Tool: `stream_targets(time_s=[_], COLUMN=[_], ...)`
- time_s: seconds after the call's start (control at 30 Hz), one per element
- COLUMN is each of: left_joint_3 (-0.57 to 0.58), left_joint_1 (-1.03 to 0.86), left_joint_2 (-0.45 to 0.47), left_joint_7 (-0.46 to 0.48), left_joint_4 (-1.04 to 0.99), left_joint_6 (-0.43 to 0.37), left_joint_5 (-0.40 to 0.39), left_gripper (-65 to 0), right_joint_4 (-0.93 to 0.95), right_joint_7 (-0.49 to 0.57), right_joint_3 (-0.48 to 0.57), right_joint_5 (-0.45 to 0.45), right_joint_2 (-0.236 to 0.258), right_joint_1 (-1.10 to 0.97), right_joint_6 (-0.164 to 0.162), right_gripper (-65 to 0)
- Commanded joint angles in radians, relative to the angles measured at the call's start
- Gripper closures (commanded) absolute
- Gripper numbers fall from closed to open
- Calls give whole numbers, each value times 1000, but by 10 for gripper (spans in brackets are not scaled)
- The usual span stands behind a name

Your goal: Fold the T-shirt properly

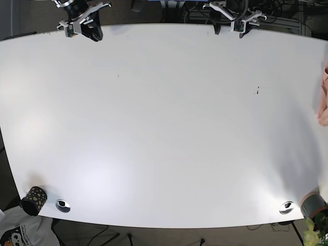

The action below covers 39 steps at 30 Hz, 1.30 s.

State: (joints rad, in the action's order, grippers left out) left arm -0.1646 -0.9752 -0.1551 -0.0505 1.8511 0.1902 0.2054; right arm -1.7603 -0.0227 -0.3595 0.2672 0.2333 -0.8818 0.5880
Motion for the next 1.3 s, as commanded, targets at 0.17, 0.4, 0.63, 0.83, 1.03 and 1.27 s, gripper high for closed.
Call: stream_targets(time_s=[0.17,0.4,0.63,0.83,1.03,1.27], left_joint_3=[-5,-5,-5,-31,-34,-34], left_joint_1=[-156,-215,-133,6,164,275], left_joint_2=[-2,-2,10,30,88,102], left_joint_7=[18,16,16,16,16,16], left_joint_4=[38,-57,-281,-505,-720,-878], left_joint_6=[-4,-4,-5,-62,-111,-128], left_joint_5=[-82,-102,-102,-99,-100,-100], left_gripper=[-413,-408,-408,-408,-408,-413], right_joint_4=[-19,50,256,477,638,747], right_joint_7=[19,19,19,19,20,20], right_joint_3=[-43,-37,44,109,150,156], right_joint_5=[28,27,19,17,-90,-207], right_joint_2=[10,10,10,10,-1,-50], right_joint_1=[-150,-245,-192,-67,59,177], right_joint_6=[11,13,39,28,26,26], right_gripper=[-44,-44,-44,-44,-44,-44])
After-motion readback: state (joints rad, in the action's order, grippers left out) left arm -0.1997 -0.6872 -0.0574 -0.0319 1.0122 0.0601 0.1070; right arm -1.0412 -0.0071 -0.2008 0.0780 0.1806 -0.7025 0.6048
